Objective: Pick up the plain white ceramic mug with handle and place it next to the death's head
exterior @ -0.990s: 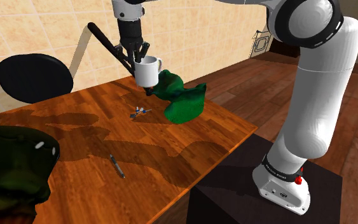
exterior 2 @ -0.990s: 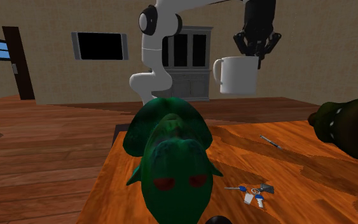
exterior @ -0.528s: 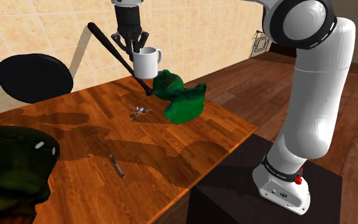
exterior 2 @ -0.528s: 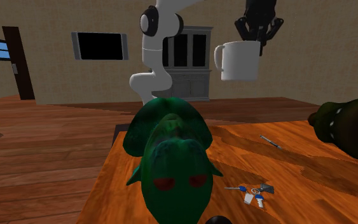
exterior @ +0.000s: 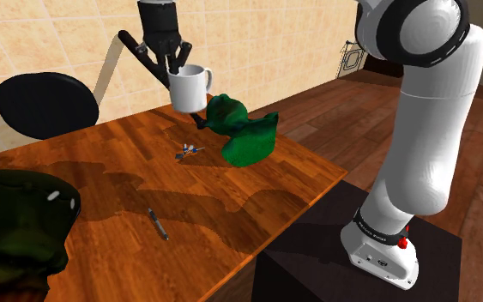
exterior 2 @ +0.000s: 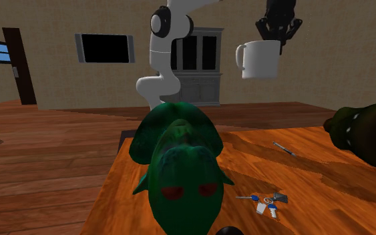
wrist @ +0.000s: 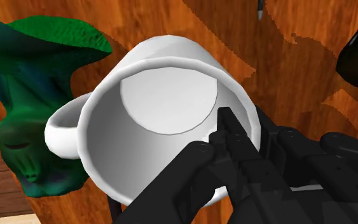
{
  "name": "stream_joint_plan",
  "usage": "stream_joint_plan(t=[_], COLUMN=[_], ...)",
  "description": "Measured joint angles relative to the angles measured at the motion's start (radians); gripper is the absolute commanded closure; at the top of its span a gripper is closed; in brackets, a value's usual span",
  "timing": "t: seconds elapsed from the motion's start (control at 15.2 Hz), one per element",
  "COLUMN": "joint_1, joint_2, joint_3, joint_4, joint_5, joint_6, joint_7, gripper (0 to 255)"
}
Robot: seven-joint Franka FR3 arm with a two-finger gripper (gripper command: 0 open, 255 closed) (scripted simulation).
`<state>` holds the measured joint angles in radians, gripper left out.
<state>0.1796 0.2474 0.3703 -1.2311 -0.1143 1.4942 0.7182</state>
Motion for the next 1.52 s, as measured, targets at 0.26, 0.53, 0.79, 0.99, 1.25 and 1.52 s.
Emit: stream_joint_plan(t=[0.26,0.53,0.79,0.99,1.25,1.52], joint_1=[0.048,0.104,0.166,0.216,0.299,0.405], joint_2=[-0.032,-0.038,-0.022,-0.015,0.046,0.134], joint_3=[0.031,0.064,0.097,0.123,0.153,0.175], joint_4=[-0.040,-0.047,-0.032,-0.030,0.048,0.168], joint_5=[0.003,-0.004,-0.019,-0.030,-0.069,-0.120], joint_6=[0.005,0.001,-0.005,-0.006,-0.035,-0.084], joint_7=[0.082,0.170,0.262,0.334,0.431,0.528], gripper=[255,255,255,255,255,255])
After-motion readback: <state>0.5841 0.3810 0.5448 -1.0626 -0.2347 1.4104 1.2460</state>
